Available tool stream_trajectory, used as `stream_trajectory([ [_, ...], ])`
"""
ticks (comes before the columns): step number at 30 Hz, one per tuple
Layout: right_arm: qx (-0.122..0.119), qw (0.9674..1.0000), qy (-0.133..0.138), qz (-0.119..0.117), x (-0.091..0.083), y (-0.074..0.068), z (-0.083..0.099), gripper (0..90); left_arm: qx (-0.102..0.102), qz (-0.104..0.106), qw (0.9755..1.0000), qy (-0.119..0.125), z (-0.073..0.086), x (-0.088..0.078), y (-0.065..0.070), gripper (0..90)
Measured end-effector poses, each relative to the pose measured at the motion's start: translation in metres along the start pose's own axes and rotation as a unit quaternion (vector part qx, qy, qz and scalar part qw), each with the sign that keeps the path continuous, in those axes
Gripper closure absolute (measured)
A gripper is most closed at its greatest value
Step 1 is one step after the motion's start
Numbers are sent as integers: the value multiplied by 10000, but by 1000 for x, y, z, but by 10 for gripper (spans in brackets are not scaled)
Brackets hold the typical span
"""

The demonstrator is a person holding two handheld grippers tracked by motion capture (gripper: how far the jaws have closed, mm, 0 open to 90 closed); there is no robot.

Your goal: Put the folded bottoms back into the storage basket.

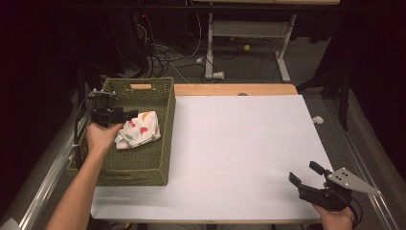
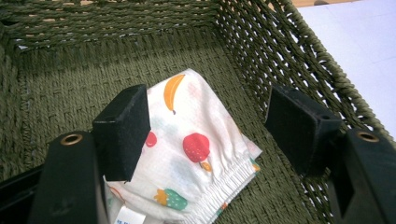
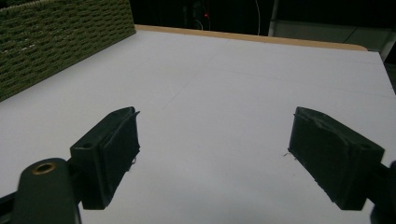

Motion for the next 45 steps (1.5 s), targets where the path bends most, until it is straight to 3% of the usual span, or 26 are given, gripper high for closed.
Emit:
stream_trajectory([
  [13, 28, 10000, 11, -2, 0, 1, 0, 165, 47, 93, 9999, 113, 5, -11, 1, 291],
  [28, 56, 10000, 37, 14, -1, 1, 0, 165, 199, 216, 9994, 204, 8, -18, 13, 290],
  [45, 74, 10000, 36, -6, -1, 1, 0, 165, 275, 229, 9988, 322, 13, -33, 17, 290],
])
Point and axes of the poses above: each handheld gripper's, and its own axes: x roughly forward along the jaws, z roughly out of its underside, y roughly to its right, the point moved 2 cm from there along x, roughly forward along the jaws, and after that the axes turned 5 degrees about x, right-handed, at the moved point
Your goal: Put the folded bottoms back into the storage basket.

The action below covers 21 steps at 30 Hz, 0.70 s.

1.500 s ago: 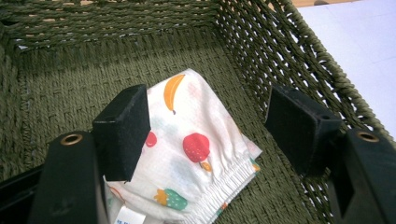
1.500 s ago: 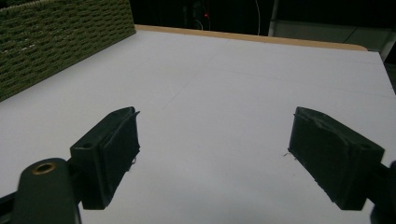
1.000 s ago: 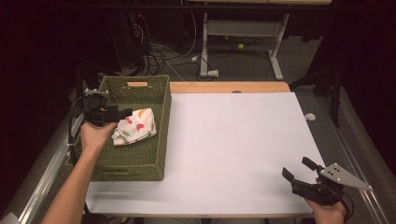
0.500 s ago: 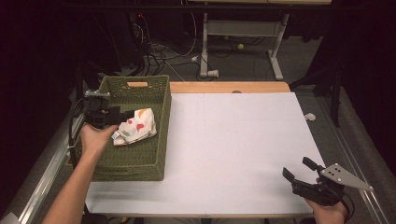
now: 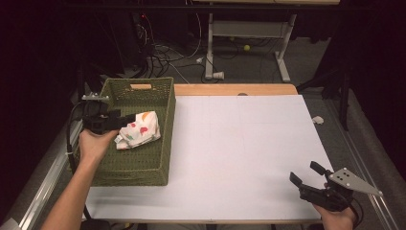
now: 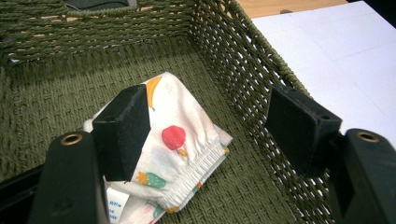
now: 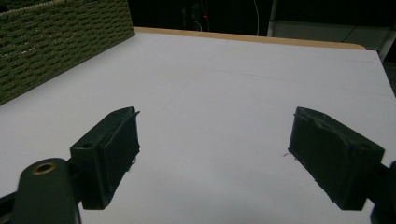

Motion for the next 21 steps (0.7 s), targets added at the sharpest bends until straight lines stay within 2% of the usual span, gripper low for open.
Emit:
stream_trajectory([
  [10, -1, 10000, -6, 15, 0, 0, 0, 165, -4, 30, 9999, 100, 4, -8, 1, 290],
  [21, -2, 10000, 3, 10, 0, 0, 0, 165, 87, 20, 9997, 227, 8, -19, 5, 290],
])
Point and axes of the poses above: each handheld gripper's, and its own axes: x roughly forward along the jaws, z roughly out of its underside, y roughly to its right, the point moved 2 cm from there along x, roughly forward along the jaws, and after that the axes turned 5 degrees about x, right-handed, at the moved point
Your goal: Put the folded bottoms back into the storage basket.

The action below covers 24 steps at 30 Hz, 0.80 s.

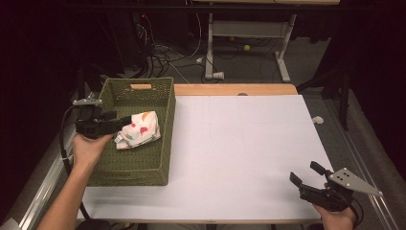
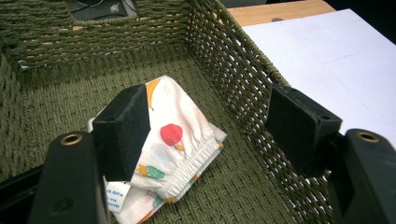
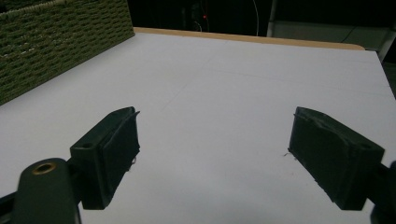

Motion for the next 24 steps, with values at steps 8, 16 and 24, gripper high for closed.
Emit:
stream_trajectory([
  [8, 3, 10000, -2, 7, 0, 0, 0, 165, 22, -2, 10000, 35, 3, -5, 2, 290],
  [16, 39, 10000, 10, -19, 0, 0, 0, 164, 60, 1, 10000, 54, 7, -10, 3, 290],
  [24, 51, 10000, 6, -21, 0, 0, 0, 164, 82, -31, 9999, 132, 11, -16, 4, 290],
])
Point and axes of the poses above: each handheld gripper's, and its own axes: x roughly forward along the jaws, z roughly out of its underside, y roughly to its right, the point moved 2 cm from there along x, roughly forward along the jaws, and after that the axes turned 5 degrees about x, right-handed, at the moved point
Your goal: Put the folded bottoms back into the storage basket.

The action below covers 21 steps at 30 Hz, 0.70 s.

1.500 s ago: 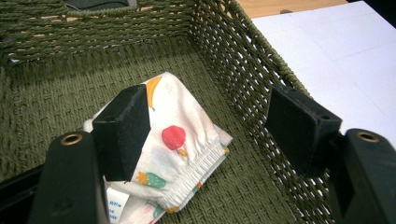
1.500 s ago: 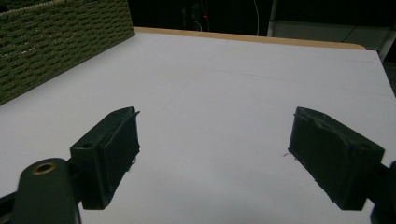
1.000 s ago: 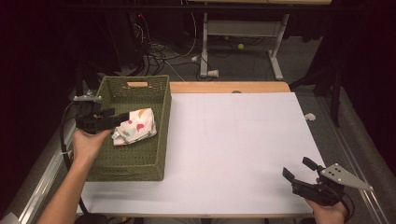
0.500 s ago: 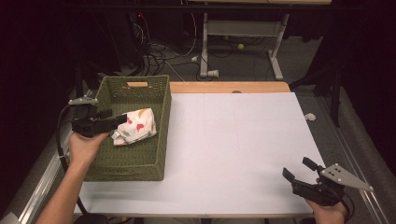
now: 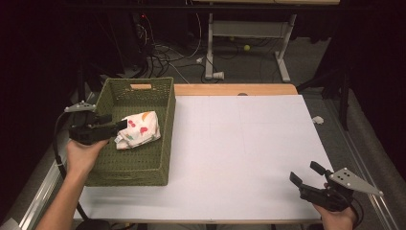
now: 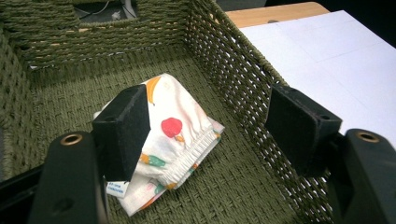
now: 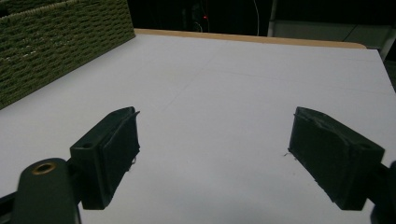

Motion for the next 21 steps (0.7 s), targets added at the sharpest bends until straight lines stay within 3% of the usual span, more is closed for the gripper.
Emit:
stream_trajectory([
  [7, -11, 10000, -13, 17, 0, 0, 0, 165, 77, -36, 10000, 50, 5, -6, 3, 290],
  [21, -21, 10000, -19, 17, 0, -2, 0, 165, 45, -40, 9998, 179, 13, -18, 3, 290],
])
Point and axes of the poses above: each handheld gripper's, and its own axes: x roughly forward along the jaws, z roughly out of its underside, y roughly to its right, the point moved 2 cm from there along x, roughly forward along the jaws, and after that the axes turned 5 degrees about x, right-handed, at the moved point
